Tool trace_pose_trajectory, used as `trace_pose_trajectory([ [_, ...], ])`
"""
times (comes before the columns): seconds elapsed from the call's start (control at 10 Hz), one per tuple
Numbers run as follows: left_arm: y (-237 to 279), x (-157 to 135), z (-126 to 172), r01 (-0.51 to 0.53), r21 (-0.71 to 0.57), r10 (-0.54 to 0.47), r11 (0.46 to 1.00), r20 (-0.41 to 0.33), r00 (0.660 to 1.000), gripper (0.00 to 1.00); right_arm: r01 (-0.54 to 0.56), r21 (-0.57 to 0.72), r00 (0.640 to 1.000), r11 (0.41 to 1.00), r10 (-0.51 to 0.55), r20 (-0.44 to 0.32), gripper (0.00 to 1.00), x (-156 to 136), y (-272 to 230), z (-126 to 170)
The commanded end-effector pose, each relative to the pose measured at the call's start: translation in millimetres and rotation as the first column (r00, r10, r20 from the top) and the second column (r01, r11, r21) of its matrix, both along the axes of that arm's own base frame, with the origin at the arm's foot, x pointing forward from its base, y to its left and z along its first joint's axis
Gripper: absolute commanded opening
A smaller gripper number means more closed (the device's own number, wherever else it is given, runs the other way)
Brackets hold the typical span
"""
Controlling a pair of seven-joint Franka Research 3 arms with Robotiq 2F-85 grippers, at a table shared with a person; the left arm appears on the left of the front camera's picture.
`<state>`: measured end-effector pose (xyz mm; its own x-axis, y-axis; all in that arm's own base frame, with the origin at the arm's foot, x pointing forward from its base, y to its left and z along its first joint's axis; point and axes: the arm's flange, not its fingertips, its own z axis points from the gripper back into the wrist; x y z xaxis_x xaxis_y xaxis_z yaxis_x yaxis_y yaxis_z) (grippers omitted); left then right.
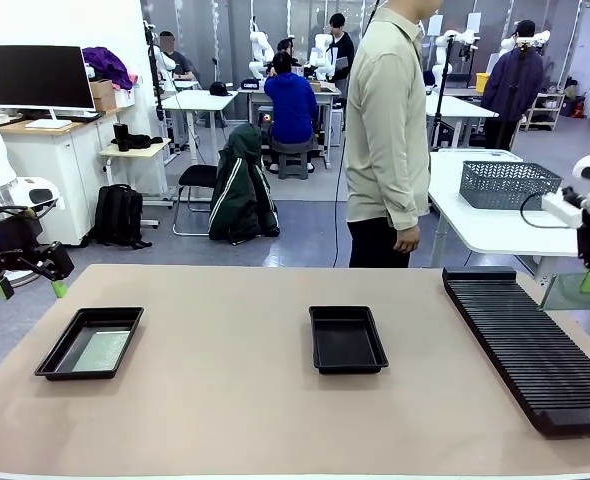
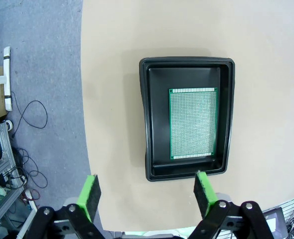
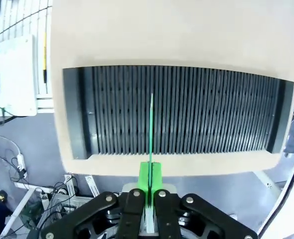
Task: Inspect and transfer BCBs to ESD trays.
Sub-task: Pick up the Blank PCB from the PCB Rack and place it in the right ESD tray.
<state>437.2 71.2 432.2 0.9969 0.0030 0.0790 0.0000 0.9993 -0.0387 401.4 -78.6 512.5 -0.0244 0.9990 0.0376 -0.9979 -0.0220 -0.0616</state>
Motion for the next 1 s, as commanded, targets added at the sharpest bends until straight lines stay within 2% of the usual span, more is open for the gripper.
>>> trace_pose_trajectory([
  [0.0, 0.3, -0.9, -1.9, -0.001, 0.002, 0.001, 1.000, 0.010, 1.000, 1.00, 0.003, -0.026, 1.000, 1.000, -0.004, -0.025, 0.00, -8.2, 1.6, 37.3],
  [0.4, 0.3, -0.9, -1.9, -0.001, 0.002, 0.001, 1.000, 0.010, 1.000, 1.00, 0.017, -0.007, 1.000, 1.000, -0.017, 0.005, 0.00, -27.0, -3.7, 119.2],
  [0.7, 0.3, -0.9, -1.9, -0.001, 0.002, 0.001, 1.000, 0.010, 1.000, 1.00, 0.046, -0.018, 0.999, 0.999, -0.045, 0.022, 0.00, -43.9, -8.2, 163.5],
  [0.9, 0.3, -0.9, -1.9, -0.001, 0.002, 0.001, 1.000, 0.010, 1.000, 1.00, 0.059, -0.017, 0.998, 0.998, -0.058, 0.035, 0.00, -48.6, -8.5, 180.8],
])
